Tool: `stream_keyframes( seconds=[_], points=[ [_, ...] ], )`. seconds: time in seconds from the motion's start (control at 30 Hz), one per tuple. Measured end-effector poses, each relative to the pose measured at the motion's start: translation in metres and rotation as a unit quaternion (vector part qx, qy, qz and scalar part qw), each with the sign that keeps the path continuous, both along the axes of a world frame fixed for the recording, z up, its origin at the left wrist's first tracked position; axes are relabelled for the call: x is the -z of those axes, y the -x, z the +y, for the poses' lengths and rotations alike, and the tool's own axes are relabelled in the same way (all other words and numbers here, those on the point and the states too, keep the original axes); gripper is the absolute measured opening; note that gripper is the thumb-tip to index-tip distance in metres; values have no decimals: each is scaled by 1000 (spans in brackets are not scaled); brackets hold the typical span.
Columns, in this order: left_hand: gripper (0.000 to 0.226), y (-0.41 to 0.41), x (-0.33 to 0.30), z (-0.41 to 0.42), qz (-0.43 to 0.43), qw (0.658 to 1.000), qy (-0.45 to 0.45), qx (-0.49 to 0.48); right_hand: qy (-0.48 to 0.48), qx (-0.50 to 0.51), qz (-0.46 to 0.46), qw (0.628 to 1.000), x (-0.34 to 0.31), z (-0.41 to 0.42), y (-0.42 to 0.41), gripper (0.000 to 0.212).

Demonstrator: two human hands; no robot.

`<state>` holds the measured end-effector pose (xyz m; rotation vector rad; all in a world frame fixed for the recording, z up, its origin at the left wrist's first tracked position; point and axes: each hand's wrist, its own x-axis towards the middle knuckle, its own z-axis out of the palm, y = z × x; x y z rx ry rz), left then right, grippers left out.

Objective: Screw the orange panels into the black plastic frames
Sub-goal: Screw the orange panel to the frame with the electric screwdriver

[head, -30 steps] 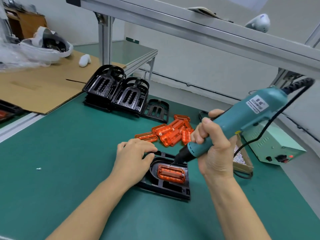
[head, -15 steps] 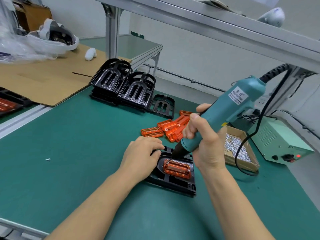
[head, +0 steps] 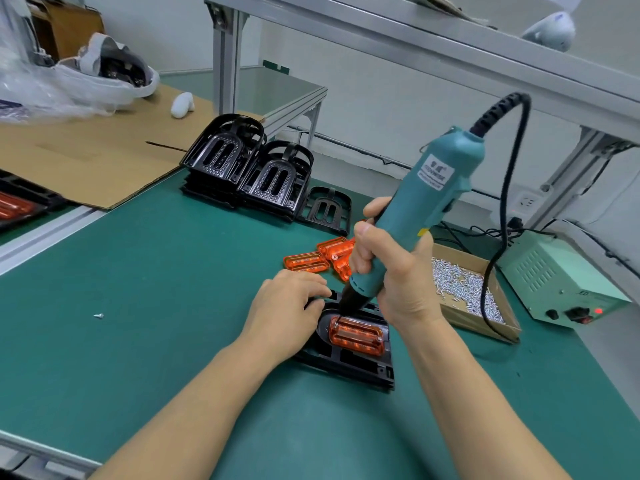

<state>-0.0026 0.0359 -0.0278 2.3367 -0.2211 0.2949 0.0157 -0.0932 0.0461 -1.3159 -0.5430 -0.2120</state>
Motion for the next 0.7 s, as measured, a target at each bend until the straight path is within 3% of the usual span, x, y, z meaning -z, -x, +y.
stream_keyframes(
  seconds=[0.4,0.7],
  points=[
    [25,1,-2,-1,-1,1000,-7,3,53,-42,-21,997,4,6,-1,21],
    [24,1,2,0,-4,1000,-6,-6,16,26,-17,999,8,-2,-3,21]
  ],
)
